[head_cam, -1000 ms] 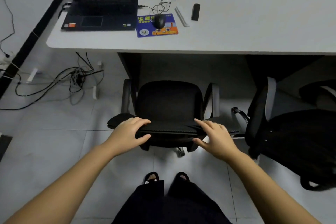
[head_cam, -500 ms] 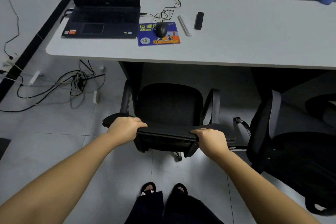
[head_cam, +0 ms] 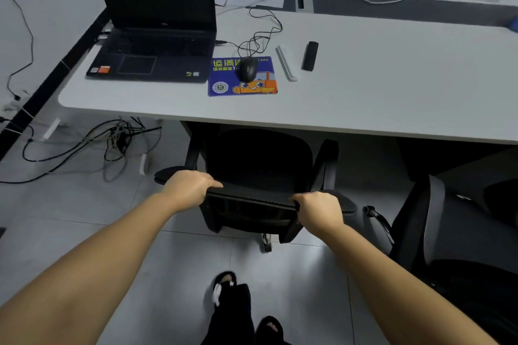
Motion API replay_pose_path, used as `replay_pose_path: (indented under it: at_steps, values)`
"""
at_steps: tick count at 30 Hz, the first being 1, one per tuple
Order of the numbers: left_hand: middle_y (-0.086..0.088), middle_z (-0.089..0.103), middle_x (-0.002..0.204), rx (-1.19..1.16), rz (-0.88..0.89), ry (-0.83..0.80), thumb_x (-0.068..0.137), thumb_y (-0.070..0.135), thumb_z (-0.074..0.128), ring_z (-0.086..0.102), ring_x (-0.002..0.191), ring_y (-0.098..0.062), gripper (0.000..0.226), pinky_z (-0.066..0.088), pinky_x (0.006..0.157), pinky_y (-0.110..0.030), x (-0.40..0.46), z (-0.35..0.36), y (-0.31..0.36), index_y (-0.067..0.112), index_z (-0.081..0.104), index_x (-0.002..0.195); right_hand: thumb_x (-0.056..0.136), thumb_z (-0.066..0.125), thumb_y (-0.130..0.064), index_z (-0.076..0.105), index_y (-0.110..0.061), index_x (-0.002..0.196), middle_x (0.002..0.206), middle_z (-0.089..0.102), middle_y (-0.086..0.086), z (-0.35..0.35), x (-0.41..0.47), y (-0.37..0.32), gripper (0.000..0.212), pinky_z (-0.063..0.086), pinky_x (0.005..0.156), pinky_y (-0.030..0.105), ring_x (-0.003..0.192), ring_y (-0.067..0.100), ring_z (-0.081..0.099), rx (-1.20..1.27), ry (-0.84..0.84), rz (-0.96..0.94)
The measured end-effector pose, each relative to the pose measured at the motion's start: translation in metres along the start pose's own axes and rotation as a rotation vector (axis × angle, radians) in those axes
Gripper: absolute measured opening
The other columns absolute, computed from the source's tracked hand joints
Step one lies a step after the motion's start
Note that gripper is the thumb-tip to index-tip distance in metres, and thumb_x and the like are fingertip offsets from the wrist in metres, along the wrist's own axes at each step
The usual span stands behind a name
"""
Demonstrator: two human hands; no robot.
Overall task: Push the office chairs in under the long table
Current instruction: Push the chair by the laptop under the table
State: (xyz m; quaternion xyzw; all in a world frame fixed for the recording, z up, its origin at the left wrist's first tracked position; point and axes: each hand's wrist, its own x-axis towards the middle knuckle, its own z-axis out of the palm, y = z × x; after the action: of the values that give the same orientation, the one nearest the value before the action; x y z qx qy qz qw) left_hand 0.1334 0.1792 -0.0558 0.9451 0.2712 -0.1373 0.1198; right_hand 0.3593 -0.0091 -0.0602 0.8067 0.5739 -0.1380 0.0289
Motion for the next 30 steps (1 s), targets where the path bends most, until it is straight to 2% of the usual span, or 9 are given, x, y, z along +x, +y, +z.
replay_pose_path:
  at_steps: [4, 6, 8, 14, 16, 20, 24, 30]
  values:
    - [0.008, 0.066, 0.113, -0.002, -0.013, 0.01, 0.083, 0.001, 0.046, 0.062, 0.099, -0.017, 0.053, 0.05, 0.072, -0.031, 0.043, -0.011, -0.016, 0.041, 0.059, 0.116, 0.087, 0.044, -0.013, 0.056, -0.03, 0.121, 0.104, 0.071, 0.004, -0.01, 0.047, 0.018, 0.04, 0.051, 0.071, 0.032, 0.093, 0.029, 0.064, -0.026, 0.016, -0.01]
    - [0.008, 0.069, 0.102, -0.018, -0.016, 0.022, 0.082, 0.002, 0.047, 0.064, 0.09, -0.018, 0.05, 0.052, 0.066, -0.033, 0.063, -0.019, -0.023, 0.043, 0.061, 0.108, 0.087, 0.044, -0.014, 0.056, -0.032, 0.121, 0.104, 0.071, 0.003, -0.017, 0.068, 0.025, 0.041, 0.047, 0.068, 0.031, 0.093, 0.029, 0.064, -0.043, 0.01, 0.003]
    - [0.007, 0.07, 0.1, -0.037, -0.018, 0.03, 0.08, 0.002, 0.047, 0.064, 0.088, -0.019, 0.051, 0.053, 0.067, -0.035, 0.082, -0.024, -0.03, 0.043, 0.061, 0.105, 0.087, 0.044, -0.015, 0.057, -0.032, 0.119, 0.103, 0.071, 0.003, -0.025, 0.087, 0.03, 0.039, 0.043, 0.065, 0.03, 0.092, 0.029, 0.064, -0.056, -0.007, 0.003]
    - [0.007, 0.066, 0.119, -0.062, -0.038, 0.039, 0.084, 0.003, 0.047, 0.062, 0.103, -0.022, 0.053, 0.048, 0.075, -0.031, 0.124, -0.037, -0.043, 0.041, 0.055, 0.121, 0.085, 0.048, -0.019, 0.062, -0.035, 0.11, 0.093, 0.072, 0.002, -0.041, 0.127, 0.046, 0.033, 0.034, 0.058, 0.027, 0.084, 0.029, 0.064, -0.063, -0.003, 0.005]
    - [0.007, 0.065, 0.12, -0.056, -0.035, 0.031, 0.086, 0.005, 0.047, 0.061, 0.103, -0.022, 0.051, 0.048, 0.076, -0.03, 0.135, -0.041, -0.046, 0.04, 0.054, 0.122, 0.084, 0.049, -0.02, 0.062, -0.036, 0.11, 0.094, 0.072, 0.001, -0.045, 0.139, 0.051, 0.032, 0.036, 0.059, 0.028, 0.085, 0.028, 0.064, -0.06, -0.007, 0.007]
    - [0.004, 0.06, 0.129, -0.071, -0.072, 0.015, 0.086, 0.001, 0.046, 0.057, 0.112, -0.023, 0.055, 0.049, 0.089, -0.036, 0.143, -0.045, -0.042, 0.033, 0.048, 0.131, 0.083, 0.049, -0.02, 0.063, -0.036, 0.106, 0.095, 0.072, -0.002, -0.053, 0.156, 0.064, 0.031, 0.047, 0.066, 0.031, 0.086, 0.027, 0.064, -0.048, -0.017, -0.023]
    - [0.007, 0.057, 0.132, -0.062, -0.065, -0.012, 0.085, 0.002, 0.046, 0.054, 0.117, -0.02, 0.056, 0.048, 0.09, -0.037, 0.143, -0.047, -0.04, 0.032, 0.048, 0.132, 0.082, 0.049, -0.021, 0.064, -0.033, 0.102, 0.093, 0.071, -0.003, -0.05, 0.158, 0.07, 0.028, 0.044, 0.063, 0.03, 0.084, 0.025, 0.063, -0.039, -0.024, -0.058]
    - [0.006, 0.06, 0.124, -0.046, -0.055, -0.042, 0.084, 0.004, 0.047, 0.056, 0.111, -0.02, 0.054, 0.05, 0.084, -0.036, 0.141, -0.055, -0.036, 0.033, 0.05, 0.129, 0.084, 0.048, -0.021, 0.062, -0.031, 0.104, 0.098, 0.07, -0.003, -0.049, 0.156, 0.069, 0.026, 0.045, 0.063, 0.03, 0.085, 0.025, 0.063, -0.029, -0.001, -0.065]
